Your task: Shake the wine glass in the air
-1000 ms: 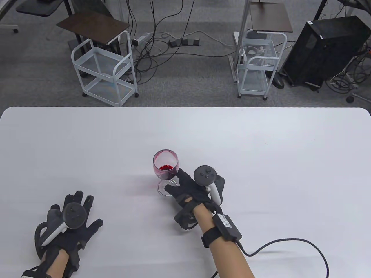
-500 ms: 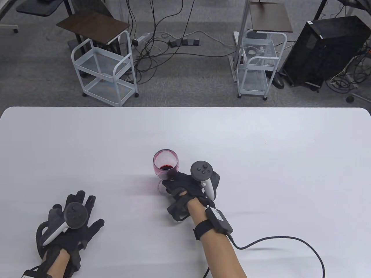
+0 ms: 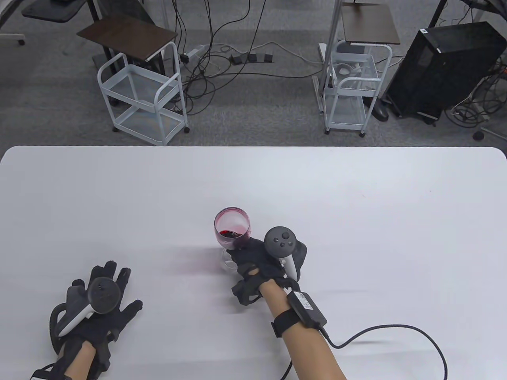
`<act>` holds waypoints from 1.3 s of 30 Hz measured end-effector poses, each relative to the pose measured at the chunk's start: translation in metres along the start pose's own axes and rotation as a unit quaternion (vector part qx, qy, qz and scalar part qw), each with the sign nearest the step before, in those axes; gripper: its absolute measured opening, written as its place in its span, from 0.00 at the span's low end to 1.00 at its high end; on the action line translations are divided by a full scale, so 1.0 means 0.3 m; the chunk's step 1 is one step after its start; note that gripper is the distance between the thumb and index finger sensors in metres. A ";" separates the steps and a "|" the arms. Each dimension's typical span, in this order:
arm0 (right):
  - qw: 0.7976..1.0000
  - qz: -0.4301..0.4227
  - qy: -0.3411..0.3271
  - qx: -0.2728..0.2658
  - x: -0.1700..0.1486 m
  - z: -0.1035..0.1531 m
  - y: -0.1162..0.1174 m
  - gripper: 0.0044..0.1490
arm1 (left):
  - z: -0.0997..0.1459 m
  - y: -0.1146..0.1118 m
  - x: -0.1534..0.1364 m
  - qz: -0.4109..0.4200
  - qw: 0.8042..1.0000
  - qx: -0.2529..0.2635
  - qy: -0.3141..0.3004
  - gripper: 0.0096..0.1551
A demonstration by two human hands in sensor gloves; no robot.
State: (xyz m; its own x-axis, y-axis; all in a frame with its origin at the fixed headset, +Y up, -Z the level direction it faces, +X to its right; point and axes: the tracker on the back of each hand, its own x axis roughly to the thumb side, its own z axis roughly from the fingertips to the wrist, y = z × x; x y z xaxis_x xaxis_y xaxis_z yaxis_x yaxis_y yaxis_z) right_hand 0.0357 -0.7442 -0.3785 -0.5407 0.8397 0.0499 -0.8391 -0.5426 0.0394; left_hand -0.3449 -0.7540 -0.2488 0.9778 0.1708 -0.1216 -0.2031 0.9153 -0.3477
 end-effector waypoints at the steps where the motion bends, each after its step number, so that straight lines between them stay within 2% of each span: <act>1: 1.000 0.001 0.002 0.009 -0.003 0.005 0.001 0.26 | 0.000 0.001 0.000 0.001 1.000 0.001 -0.001 0.53; 4: 0.999 -0.034 -0.009 0.038 0.008 0.022 0.025 0.26 | -0.008 -0.001 0.001 -0.003 1.000 -0.005 0.002 0.53; 9: 1.000 -0.018 0.003 -0.006 0.012 0.010 0.003 0.26 | 0.000 -0.001 -0.002 0.001 1.000 0.001 0.000 0.53; 13: 0.999 -0.032 -0.011 0.033 0.013 0.025 0.026 0.26 | -0.008 0.001 0.001 -0.002 1.000 -0.002 0.000 0.53; 16: 1.000 -0.017 -0.007 -0.005 0.012 0.019 0.008 0.26 | -0.006 -0.003 0.002 -0.005 1.000 -0.002 -0.001 0.53; 20: 0.999 -0.025 -0.012 0.024 0.010 0.029 0.021 0.26 | -0.004 0.002 0.005 -0.001 1.000 0.002 -0.005 0.53; 23: 1.000 -0.014 -0.012 -0.013 0.016 0.025 0.004 0.26 | -0.007 -0.003 0.005 -0.005 1.000 -0.001 -0.002 0.53; 25: 1.000 -0.001 -0.008 0.000 0.012 0.027 0.008 0.26 | -0.003 -0.001 0.005 -0.003 1.000 0.003 -0.005 0.53; 27: 0.999 -0.030 -0.020 0.012 0.012 0.035 0.019 0.26 | -0.005 0.000 0.007 -0.004 1.000 0.003 -0.005 0.53; 30: 1.000 -0.019 -0.015 -0.015 0.013 0.032 0.009 0.26 | -0.004 -0.002 0.008 -0.005 1.000 0.003 -0.005 0.53; 34: 0.999 -0.014 -0.035 0.011 0.013 0.045 0.026 0.26 | -0.002 0.000 0.008 -0.001 1.000 0.006 -0.008 0.53; 37: 1.000 -0.012 -0.023 -0.018 0.013 0.040 0.013 0.26 | -0.005 -0.003 0.007 -0.003 1.000 0.003 -0.005 0.53; 39: 1.000 -0.002 -0.020 -0.006 0.011 0.041 0.014 0.26 | -0.002 -0.002 0.006 -0.001 1.000 0.005 -0.006 0.53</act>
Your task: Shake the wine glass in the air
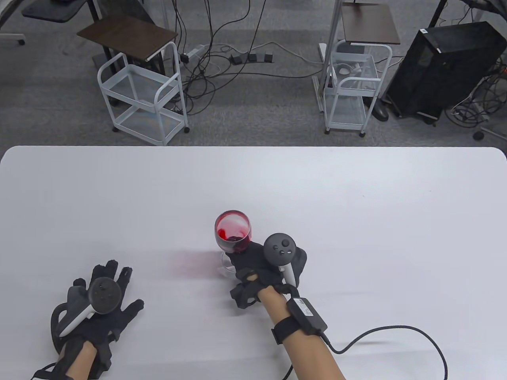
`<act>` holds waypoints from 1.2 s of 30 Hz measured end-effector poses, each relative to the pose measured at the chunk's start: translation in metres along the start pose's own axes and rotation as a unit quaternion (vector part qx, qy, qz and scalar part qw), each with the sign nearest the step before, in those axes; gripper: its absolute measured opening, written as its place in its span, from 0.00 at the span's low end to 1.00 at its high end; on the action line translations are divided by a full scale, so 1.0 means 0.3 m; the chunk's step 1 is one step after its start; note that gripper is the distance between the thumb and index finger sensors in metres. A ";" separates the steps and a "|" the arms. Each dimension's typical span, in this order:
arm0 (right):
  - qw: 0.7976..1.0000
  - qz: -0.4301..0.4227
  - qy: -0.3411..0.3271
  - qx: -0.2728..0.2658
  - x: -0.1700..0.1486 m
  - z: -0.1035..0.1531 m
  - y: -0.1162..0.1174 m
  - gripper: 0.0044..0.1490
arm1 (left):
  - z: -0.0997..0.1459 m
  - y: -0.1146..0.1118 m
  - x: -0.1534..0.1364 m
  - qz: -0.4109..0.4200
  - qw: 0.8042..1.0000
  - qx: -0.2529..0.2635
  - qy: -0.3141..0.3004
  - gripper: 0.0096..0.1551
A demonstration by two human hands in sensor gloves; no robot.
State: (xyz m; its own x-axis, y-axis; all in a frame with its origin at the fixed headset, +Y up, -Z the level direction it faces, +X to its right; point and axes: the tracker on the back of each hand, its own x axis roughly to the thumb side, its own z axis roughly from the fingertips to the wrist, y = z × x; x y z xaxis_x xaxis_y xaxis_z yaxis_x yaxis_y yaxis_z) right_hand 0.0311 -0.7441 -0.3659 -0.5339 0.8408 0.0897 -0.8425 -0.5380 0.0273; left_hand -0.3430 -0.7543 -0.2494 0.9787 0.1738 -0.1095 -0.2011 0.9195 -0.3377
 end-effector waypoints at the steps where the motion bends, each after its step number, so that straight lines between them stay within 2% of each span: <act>1: 1.000 -0.002 -0.008 0.011 0.002 0.007 0.007 0.26 | 0.000 0.001 0.000 0.000 1.000 0.001 0.000 0.53; 3: 1.000 -0.017 -0.019 0.014 0.003 0.006 0.011 0.26 | -0.004 0.001 0.002 -0.002 1.000 -0.002 0.001 0.53; 6: 1.000 -0.009 -0.003 -0.016 0.002 -0.001 -0.004 0.26 | -0.002 -0.002 0.001 -0.002 1.000 -0.003 0.001 0.53; 10: 0.999 -0.028 -0.014 0.010 0.002 0.003 0.008 0.26 | -0.007 -0.002 0.000 -0.002 1.000 -0.004 0.001 0.53; 13: 1.000 -0.014 0.003 -0.020 -0.001 -0.003 -0.005 0.26 | -0.005 -0.003 0.000 -0.003 1.000 -0.004 0.001 0.53; 17: 1.000 -0.011 -0.014 0.010 0.000 0.006 0.010 0.26 | -0.007 -0.002 0.000 -0.002 1.000 -0.003 0.001 0.53; 20: 1.000 -0.013 -0.003 -0.021 -0.002 -0.002 -0.001 0.26 | -0.007 -0.005 -0.001 -0.003 1.000 -0.005 0.002 0.53; 24: 1.000 -0.004 -0.014 0.006 0.002 0.004 0.009 0.26 | -0.007 -0.002 -0.001 -0.002 1.000 -0.003 0.001 0.53; 28: 1.000 -0.011 -0.001 -0.022 0.002 -0.002 -0.004 0.26 | -0.008 -0.006 0.000 -0.005 1.000 -0.006 0.002 0.53; 31: 1.000 -0.011 -0.002 0.006 0.003 0.007 0.012 0.26 | -0.010 -0.006 0.000 -0.004 1.000 -0.005 0.002 0.53; 34: 1.000 -0.004 0.000 -0.018 0.007 -0.001 0.006 0.26 | -0.010 -0.007 -0.002 -0.003 1.000 -0.007 0.002 0.53; 36: 1.000 0.018 0.003 -0.009 0.005 -0.003 0.008 0.26 | -0.004 -0.004 -0.003 0.002 1.000 -0.001 -0.001 0.53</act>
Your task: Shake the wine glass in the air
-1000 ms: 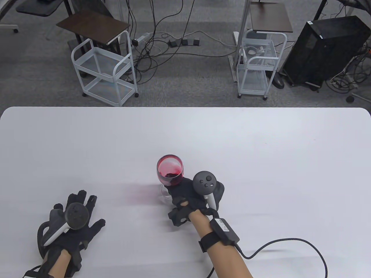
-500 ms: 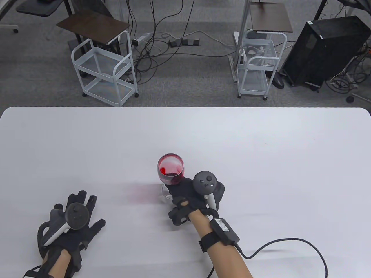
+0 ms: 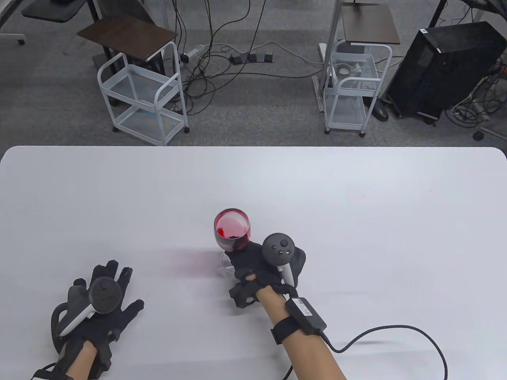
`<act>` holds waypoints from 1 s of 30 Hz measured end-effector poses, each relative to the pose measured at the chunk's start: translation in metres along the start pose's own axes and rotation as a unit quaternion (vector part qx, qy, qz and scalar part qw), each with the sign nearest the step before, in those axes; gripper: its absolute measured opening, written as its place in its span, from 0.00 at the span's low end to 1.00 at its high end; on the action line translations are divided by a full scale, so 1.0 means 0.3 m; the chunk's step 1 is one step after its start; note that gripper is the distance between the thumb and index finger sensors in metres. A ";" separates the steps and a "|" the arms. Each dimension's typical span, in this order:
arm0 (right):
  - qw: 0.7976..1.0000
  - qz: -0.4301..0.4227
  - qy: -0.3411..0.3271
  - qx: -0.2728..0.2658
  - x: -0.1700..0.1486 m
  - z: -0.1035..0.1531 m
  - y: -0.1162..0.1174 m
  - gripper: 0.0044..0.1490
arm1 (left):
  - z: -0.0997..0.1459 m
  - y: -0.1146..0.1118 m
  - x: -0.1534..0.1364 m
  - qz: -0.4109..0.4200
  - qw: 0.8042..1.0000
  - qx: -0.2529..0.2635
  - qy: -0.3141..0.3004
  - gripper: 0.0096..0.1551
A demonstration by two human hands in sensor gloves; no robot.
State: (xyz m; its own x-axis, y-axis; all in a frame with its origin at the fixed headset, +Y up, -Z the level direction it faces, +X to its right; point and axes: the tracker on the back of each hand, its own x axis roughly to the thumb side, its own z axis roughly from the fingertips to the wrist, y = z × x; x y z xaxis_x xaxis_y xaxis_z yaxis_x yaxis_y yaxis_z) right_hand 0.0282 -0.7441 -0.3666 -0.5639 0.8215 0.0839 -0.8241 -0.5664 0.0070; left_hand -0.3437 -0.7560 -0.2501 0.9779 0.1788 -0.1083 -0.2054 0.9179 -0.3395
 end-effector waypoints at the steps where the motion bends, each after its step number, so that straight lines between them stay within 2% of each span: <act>1: 1.000 -0.001 -0.003 0.010 0.001 0.004 0.005 0.26 | 0.000 0.001 0.000 0.000 1.000 0.000 0.000 0.53; 4: 0.999 -0.039 -0.008 0.007 0.000 0.004 0.005 0.26 | -0.005 -0.001 0.003 -0.004 1.000 -0.006 0.001 0.53; 6: 1.000 -0.026 0.003 -0.016 -0.002 -0.001 -0.008 0.26 | -0.002 -0.002 0.002 -0.004 1.000 -0.004 0.000 0.53; 8: 1.000 0.000 -0.008 0.005 0.001 0.006 -0.004 0.26 | -0.001 0.000 0.001 -0.001 1.000 -0.001 -0.001 0.53; 10: 0.999 -0.017 -0.027 0.017 0.004 0.010 0.005 0.26 | -0.007 -0.002 0.002 -0.003 1.000 -0.005 0.001 0.53; 12: 0.999 -0.036 -0.015 0.001 0.002 0.007 0.000 0.26 | -0.008 -0.004 0.001 -0.005 1.000 -0.006 0.003 0.53; 14: 1.000 -0.016 -0.006 -0.013 0.000 0.000 -0.008 0.26 | -0.005 -0.004 -0.001 -0.003 1.000 -0.003 0.002 0.53; 16: 1.000 0.003 -0.011 0.004 0.001 0.005 -0.002 0.26 | -0.004 -0.003 -0.001 -0.002 1.000 -0.002 0.001 0.53; 18: 1.000 -0.018 -0.022 0.014 -0.002 0.008 0.004 0.26 | -0.010 -0.004 -0.001 -0.004 1.000 -0.007 0.004 0.53; 21: 1.000 -0.018 -0.002 -0.013 -0.008 0.000 -0.008 0.26 | -0.006 -0.004 0.001 -0.005 1.000 -0.006 0.003 0.53; 25: 1.000 -0.022 -0.014 0.010 -0.008 0.008 0.004 0.26 | -0.007 -0.002 0.001 -0.003 1.000 -0.005 0.002 0.53; 28: 1.000 -0.006 -0.008 -0.011 -0.005 0.002 -0.005 0.26 | -0.005 -0.004 0.000 -0.003 1.000 -0.005 0.002 0.53; 30: 1.000 0.014 -0.014 0.017 -0.001 0.006 0.007 0.26 | -0.005 -0.003 0.000 -0.002 1.000 -0.003 0.001 0.53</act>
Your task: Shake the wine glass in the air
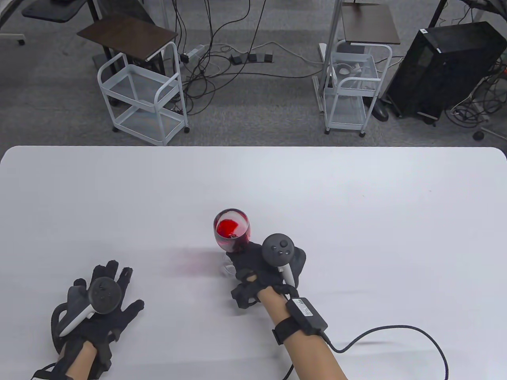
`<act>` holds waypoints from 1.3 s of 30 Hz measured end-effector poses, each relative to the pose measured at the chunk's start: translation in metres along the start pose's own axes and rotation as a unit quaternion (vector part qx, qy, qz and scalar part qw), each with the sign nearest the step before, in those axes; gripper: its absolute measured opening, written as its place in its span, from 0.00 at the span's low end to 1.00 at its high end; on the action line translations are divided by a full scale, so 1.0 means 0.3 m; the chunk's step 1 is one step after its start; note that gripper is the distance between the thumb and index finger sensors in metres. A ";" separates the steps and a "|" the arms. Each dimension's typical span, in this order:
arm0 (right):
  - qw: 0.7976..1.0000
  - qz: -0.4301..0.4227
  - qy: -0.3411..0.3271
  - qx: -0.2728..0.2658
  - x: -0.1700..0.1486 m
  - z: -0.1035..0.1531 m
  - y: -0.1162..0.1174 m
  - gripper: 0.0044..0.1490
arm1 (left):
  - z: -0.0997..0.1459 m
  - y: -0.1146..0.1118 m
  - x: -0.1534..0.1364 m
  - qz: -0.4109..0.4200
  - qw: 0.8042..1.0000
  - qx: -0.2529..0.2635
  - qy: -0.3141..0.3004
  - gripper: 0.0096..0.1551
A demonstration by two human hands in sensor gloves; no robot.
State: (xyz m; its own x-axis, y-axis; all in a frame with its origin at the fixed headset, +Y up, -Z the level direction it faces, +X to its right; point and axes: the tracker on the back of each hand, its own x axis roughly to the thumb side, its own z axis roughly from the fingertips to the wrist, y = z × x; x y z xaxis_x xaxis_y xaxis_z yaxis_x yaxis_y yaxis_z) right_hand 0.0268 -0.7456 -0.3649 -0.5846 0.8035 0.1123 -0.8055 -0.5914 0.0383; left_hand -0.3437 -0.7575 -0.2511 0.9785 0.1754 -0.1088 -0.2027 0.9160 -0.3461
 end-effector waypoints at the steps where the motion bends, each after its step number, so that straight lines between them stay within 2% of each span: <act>1: 1.000 -0.002 -0.006 0.009 0.002 0.004 0.006 0.26 | -0.002 0.000 0.000 0.000 1.000 -0.001 0.000 0.53; 3: 0.999 -0.035 -0.008 0.006 0.004 0.003 0.010 0.26 | -0.005 -0.002 0.000 -0.002 1.000 -0.004 0.002 0.53; 5: 0.999 -0.028 0.001 -0.017 0.005 -0.002 0.003 0.26 | -0.001 -0.001 0.000 -0.001 1.000 -0.002 0.001 0.53; 8: 1.000 -0.003 -0.004 0.005 0.008 0.001 0.008 0.26 | 0.000 0.001 0.000 -0.001 1.000 0.001 0.001 0.53; 11: 0.999 -0.053 -0.004 0.006 0.007 0.001 0.012 0.26 | -0.004 -0.001 0.002 -0.005 1.000 -0.004 0.003 0.53; 13: 0.999 -0.037 0.003 -0.021 0.009 -0.004 0.001 0.26 | 0.000 -0.001 0.001 -0.004 1.000 -0.001 0.001 0.53; 15: 1.000 -0.008 0.001 -0.008 0.013 -0.006 0.002 0.26 | 0.002 0.001 0.001 -0.001 1.000 0.002 0.000 0.53; 17: 1.000 -0.018 -0.012 0.020 0.016 0.002 0.018 0.26 | -0.001 0.001 0.002 -0.004 1.000 -0.001 0.002 0.53; 20: 0.999 -0.046 -0.006 0.000 0.017 -0.001 0.017 0.26 | -0.001 -0.001 0.002 -0.005 1.000 -0.001 0.002 0.53; 22: 1.000 -0.024 0.005 -0.010 0.018 -0.006 0.011 0.26 | 0.003 0.001 0.002 -0.002 1.000 0.002 0.000 0.53; 25: 1.000 -0.015 -0.007 0.020 0.022 0.000 0.021 0.26 | 0.001 0.002 0.003 -0.006 1.000 0.003 0.001 0.53; 29: 1.000 -0.026 0.004 -0.015 0.019 -0.003 0.008 0.26 | 0.002 0.001 0.005 -0.010 1.000 0.003 0.001 0.53; 32: 1.000 -0.009 0.001 0.013 0.016 0.001 0.019 0.26 | 0.004 0.004 0.005 -0.011 1.000 0.007 0.000 0.53; 34: 0.999 -0.037 -0.015 0.024 0.016 0.002 0.026 0.26 | 0.001 0.003 0.006 -0.014 1.000 0.005 0.002 0.52; 37: 0.999 -0.040 0.001 -0.015 0.018 -0.002 0.012 0.26 | 0.005 0.003 0.008 -0.016 1.000 0.006 0.001 0.52; 39: 1.000 -0.009 -0.001 -0.005 0.023 -0.003 0.009 0.26 | 0.006 0.003 0.007 -0.014 1.000 0.008 0.000 0.52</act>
State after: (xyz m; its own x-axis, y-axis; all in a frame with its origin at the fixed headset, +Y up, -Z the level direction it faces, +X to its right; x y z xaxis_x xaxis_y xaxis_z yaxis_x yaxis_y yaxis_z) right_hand 0.0205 -0.7417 -0.3650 -0.5692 0.8144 0.1129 -0.8172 -0.5755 0.0312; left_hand -0.3419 -0.7556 -0.2500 0.9836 0.1499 -0.1001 -0.1752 0.9258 -0.3349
